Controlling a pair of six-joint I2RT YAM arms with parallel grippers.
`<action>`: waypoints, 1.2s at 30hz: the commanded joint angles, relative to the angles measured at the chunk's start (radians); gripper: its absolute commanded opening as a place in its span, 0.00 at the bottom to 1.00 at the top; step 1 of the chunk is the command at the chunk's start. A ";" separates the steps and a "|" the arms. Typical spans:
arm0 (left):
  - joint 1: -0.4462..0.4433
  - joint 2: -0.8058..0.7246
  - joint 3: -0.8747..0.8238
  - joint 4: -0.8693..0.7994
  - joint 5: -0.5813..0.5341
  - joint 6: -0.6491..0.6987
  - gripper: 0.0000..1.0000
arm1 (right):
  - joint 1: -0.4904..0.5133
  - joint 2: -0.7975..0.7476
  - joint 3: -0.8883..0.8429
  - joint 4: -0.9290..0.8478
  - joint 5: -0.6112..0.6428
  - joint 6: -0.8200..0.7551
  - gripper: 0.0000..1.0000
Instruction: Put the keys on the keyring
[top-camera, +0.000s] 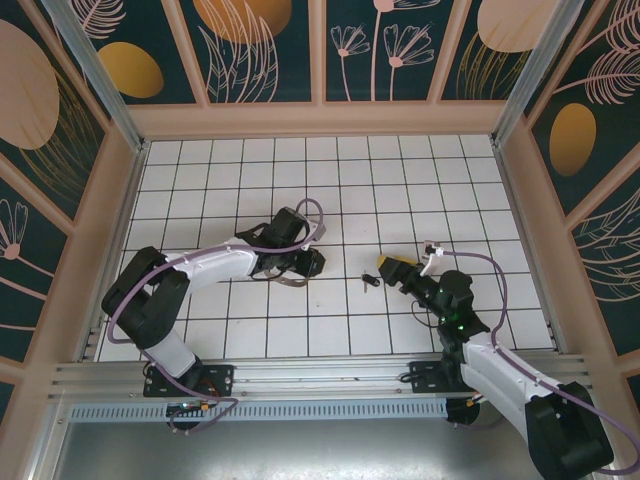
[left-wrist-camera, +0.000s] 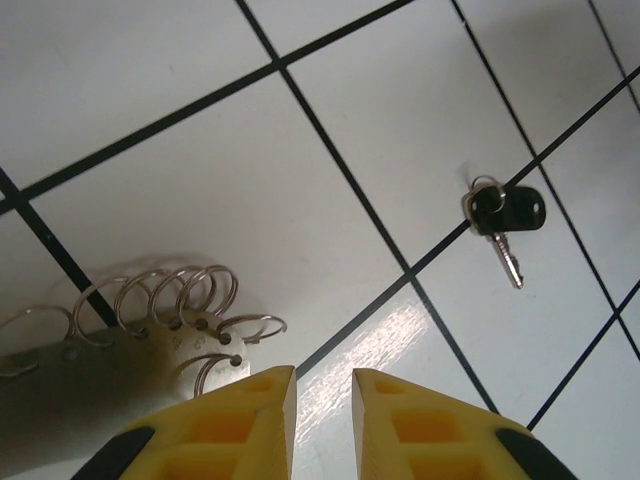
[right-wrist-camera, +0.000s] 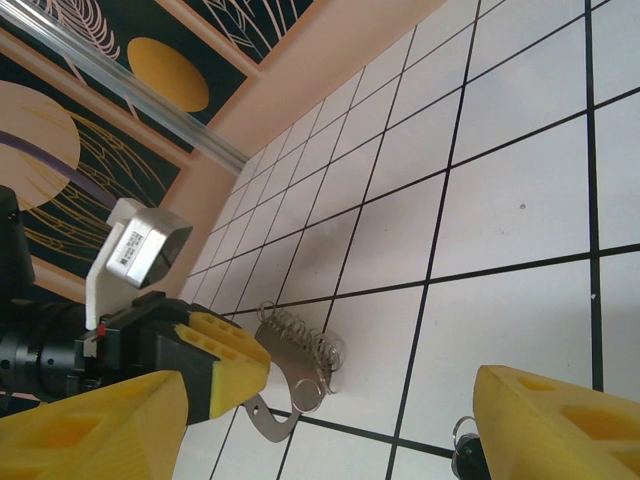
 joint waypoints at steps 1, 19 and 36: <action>0.004 0.018 -0.019 0.007 0.006 -0.032 0.24 | -0.009 -0.017 -0.170 0.030 -0.013 0.003 0.77; 0.034 0.086 -0.043 0.009 -0.049 -0.006 0.33 | -0.008 -0.018 -0.167 0.025 -0.010 0.004 0.86; 0.034 0.098 -0.011 0.004 -0.025 0.007 0.28 | -0.011 -0.017 -0.166 0.021 0.000 0.003 0.86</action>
